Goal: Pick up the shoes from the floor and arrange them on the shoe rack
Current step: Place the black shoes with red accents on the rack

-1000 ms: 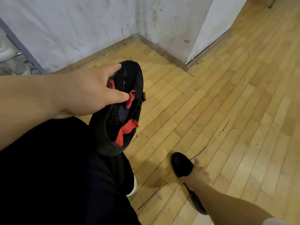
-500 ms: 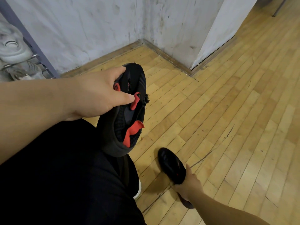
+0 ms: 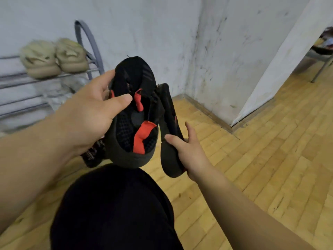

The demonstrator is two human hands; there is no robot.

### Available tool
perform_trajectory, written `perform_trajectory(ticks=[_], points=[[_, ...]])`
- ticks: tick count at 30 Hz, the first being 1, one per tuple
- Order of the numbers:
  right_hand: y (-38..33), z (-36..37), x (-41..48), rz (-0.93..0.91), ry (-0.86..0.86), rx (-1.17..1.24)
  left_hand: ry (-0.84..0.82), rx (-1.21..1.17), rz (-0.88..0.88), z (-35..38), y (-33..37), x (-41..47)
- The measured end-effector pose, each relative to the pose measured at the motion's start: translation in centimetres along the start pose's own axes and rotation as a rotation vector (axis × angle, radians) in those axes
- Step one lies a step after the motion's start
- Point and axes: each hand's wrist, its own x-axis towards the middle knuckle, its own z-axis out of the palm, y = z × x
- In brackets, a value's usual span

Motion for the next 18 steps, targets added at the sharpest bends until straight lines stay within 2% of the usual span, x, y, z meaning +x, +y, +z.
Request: perform_trajectory(ticks=[4, 7, 12, 16, 18], points=[[-7.7, 7.1, -1.4, -0.243, -0.132, -0.114, 0.23, -0.014, 0.06, -9.7, 2.1, -2.1], [-12.1, 13.6, -2.5, -0.354, -0.236, -0.196, 0.44, 0.007, 0.096, -17.1, 3.1, -4.5], [-16.6, 25.9, -2.8, -0.426, -0.374, -0.29, 0.784, 0.024, 0.035, -28.5, 0.8, -10.7], [-17.9, 34.8, -3.5, -0.44, -0.425, -0.361, 0.938, -0.022, -0.069, -35.5, -2.7, -14.3], [-18.2, 38.5, -3.3, -0.476, -0.399, -0.44, 0.954, 0.027, -0.129, -37.8, -4.4, -14.9]])
